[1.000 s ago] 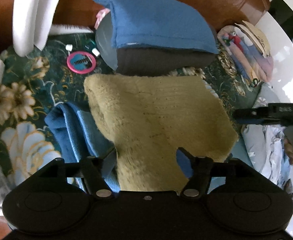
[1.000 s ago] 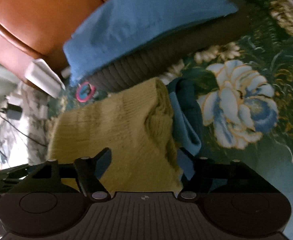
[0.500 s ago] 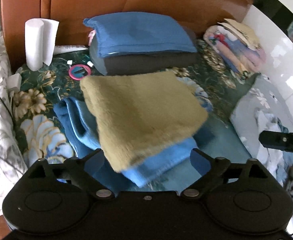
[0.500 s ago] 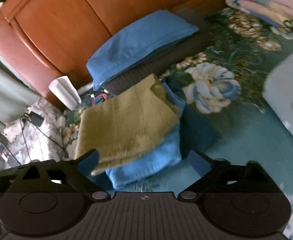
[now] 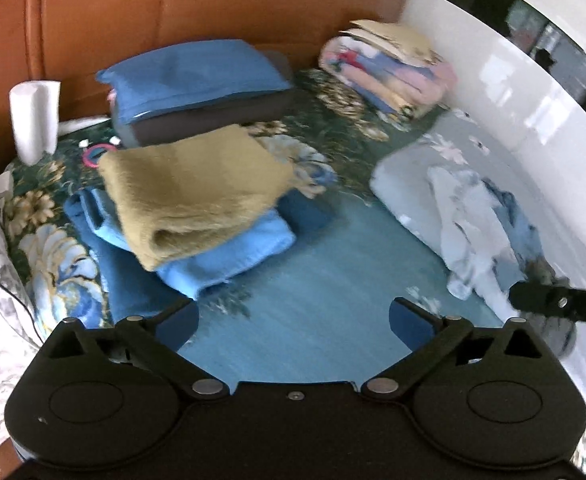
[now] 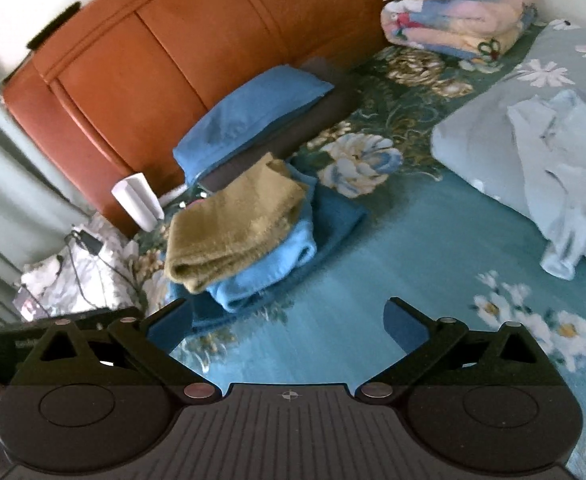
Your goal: Fold clothes
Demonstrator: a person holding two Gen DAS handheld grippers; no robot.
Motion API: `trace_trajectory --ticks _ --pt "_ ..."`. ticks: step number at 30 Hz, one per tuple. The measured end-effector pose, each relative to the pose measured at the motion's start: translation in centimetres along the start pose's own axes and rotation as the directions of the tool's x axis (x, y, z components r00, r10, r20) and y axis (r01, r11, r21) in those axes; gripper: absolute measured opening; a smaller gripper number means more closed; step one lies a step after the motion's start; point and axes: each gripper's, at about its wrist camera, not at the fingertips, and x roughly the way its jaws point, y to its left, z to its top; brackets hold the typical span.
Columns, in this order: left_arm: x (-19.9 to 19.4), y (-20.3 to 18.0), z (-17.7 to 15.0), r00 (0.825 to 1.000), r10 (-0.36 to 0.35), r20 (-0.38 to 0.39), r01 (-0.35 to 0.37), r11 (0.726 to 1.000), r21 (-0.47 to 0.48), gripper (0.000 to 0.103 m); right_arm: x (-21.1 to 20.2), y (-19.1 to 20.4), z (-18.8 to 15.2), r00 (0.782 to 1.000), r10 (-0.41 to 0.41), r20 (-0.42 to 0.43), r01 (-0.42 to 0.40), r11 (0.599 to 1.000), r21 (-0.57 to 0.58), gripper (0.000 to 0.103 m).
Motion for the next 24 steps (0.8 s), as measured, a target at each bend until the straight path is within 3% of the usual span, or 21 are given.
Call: trace_trajectory --ticks 7,10,24 --pt "-2.7 -3.5 -1.9 0.998 -0.026 0.051 0.022 0.996 0.090 0.100 -4.1 -1.7 -3.4 0.998 -0.011 0.056 0.008 0.999 0.048 0.102" --pt "-3.1 -4.2 -2.2 0.998 -0.011 0.058 0.005 0.994 0.106 0.100 -4.8 -2.1 -4.1 0.997 -0.003 0.073 -0.001 0.999 0.054 0.102" --pt "-4.8 -7.5 -3.0 0.994 -0.064 0.086 0.041 0.966 0.254 0.101 -7.6 -2.5 -7.8 0.992 -0.007 0.123 -0.005 0.995 0.100 0.102"
